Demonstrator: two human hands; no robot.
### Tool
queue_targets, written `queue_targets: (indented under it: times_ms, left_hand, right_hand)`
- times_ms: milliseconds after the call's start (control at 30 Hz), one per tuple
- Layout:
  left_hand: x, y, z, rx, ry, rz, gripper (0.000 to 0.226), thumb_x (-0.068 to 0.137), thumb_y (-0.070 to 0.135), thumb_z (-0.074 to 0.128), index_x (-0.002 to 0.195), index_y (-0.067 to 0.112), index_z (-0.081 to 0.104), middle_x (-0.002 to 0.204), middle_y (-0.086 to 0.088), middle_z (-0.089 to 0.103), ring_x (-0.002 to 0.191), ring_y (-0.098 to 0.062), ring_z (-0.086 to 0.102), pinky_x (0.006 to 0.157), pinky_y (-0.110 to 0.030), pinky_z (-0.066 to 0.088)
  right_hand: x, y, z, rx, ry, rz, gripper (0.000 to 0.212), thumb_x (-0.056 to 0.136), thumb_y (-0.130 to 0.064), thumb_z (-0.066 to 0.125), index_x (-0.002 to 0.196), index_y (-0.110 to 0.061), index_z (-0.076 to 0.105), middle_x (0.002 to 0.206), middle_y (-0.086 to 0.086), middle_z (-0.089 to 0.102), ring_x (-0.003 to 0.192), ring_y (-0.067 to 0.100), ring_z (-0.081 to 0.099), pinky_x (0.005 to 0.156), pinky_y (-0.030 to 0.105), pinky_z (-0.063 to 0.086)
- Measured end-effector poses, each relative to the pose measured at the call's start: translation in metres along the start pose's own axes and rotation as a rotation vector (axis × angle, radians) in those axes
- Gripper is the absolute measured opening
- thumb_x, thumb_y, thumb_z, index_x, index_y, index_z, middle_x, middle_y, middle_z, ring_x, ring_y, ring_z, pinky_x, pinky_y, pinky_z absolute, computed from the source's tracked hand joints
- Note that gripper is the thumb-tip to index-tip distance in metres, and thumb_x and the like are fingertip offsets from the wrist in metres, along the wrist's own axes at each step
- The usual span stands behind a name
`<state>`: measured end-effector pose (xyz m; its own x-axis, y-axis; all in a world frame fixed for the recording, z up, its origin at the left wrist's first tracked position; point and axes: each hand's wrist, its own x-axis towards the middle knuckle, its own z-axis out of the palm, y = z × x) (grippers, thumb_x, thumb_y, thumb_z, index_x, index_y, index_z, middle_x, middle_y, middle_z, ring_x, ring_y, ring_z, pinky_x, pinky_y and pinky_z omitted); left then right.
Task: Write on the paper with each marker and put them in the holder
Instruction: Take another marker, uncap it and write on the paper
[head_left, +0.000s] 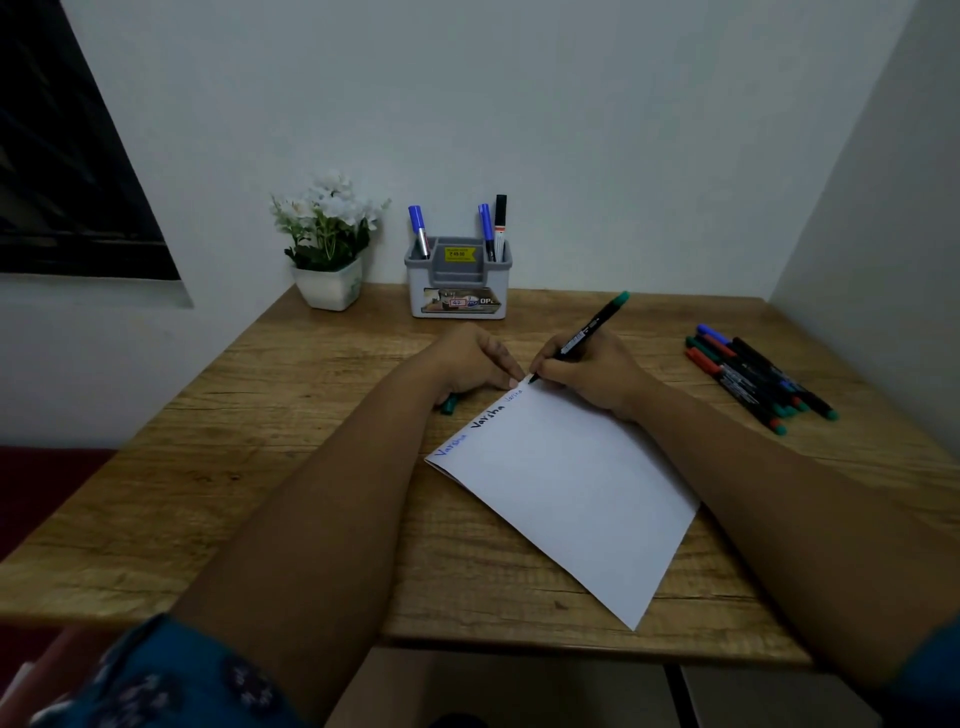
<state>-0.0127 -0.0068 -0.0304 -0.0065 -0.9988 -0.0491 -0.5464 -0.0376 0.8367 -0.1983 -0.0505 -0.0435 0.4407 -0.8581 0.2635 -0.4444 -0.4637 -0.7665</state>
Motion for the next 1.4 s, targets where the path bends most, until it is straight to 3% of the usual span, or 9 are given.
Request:
queue_targets:
  times_ms: [200, 433, 633, 967, 1100, 1400]
  left_hand:
    - [0.0006, 0.0004, -0.0003, 0.002, 0.001, -0.002, 0.019, 0.074, 0.003, 0.078, 0.091, 0.011, 0.077, 0.089, 0.003, 0.073, 0.089, -0.007, 0.062, 0.072, -0.014, 0.044]
    - [0.0004, -0.0001, -0.0007, -0.002, -0.008, -0.015, 0.02, 0.074, 0.004, 0.078, 0.092, 0.01, 0.077, 0.092, 0.0, 0.074, 0.093, -0.009, 0.063, 0.073, -0.015, 0.044]
    - [0.0011, -0.0013, -0.0006, -0.003, -0.005, -0.011, 0.019, 0.073, 0.004, 0.079, 0.09, 0.011, 0.078, 0.093, -0.001, 0.074, 0.096, -0.011, 0.063, 0.078, -0.018, 0.044]
    - [0.0013, -0.0009, -0.0006, 0.002, -0.013, 0.001, 0.017, 0.074, 0.002, 0.078, 0.089, 0.01, 0.077, 0.087, 0.001, 0.073, 0.092, -0.01, 0.063, 0.079, -0.02, 0.045]
    - [0.0008, -0.0004, -0.001, 0.0, -0.013, 0.004, 0.018, 0.073, 0.001, 0.078, 0.089, 0.01, 0.077, 0.087, 0.002, 0.073, 0.091, -0.009, 0.063, 0.077, -0.019, 0.045]
    - [0.0004, 0.0, -0.0011, 0.012, -0.028, 0.01, 0.02, 0.074, 0.002, 0.077, 0.093, 0.009, 0.077, 0.09, 0.0, 0.073, 0.086, -0.005, 0.061, 0.075, -0.017, 0.044]
  right_hand:
    - [0.0005, -0.0005, 0.0017, -0.019, -0.041, -0.025, 0.009, 0.08, -0.012, 0.072, 0.077, -0.019, 0.075, 0.075, -0.009, 0.071, 0.072, -0.003, 0.062, 0.07, 0.015, 0.048]
    - [0.0002, 0.0028, -0.001, 0.067, 0.034, 0.033, 0.01, 0.079, -0.011, 0.069, 0.073, -0.017, 0.074, 0.073, -0.002, 0.072, 0.071, 0.007, 0.063, 0.075, 0.032, 0.053]
    - [0.0001, 0.001, 0.0002, -0.012, 0.009, 0.015, 0.006, 0.079, -0.012, 0.07, 0.077, -0.016, 0.075, 0.076, -0.004, 0.072, 0.072, 0.003, 0.062, 0.074, 0.024, 0.051]
    - [0.002, 0.0038, 0.0004, 0.002, 0.035, 0.028, 0.005, 0.078, -0.014, 0.07, 0.075, -0.016, 0.074, 0.079, 0.0, 0.074, 0.076, 0.007, 0.065, 0.076, 0.03, 0.052]
    - [0.0016, 0.0026, 0.0012, -0.002, 0.028, 0.027, 0.004, 0.078, -0.013, 0.071, 0.077, -0.016, 0.075, 0.078, -0.005, 0.072, 0.073, 0.001, 0.062, 0.073, 0.023, 0.05]
    - [0.0006, 0.0028, -0.001, -0.016, 0.045, 0.028, 0.007, 0.081, -0.013, 0.069, 0.079, -0.015, 0.075, 0.078, -0.006, 0.072, 0.075, 0.003, 0.063, 0.076, 0.024, 0.05]
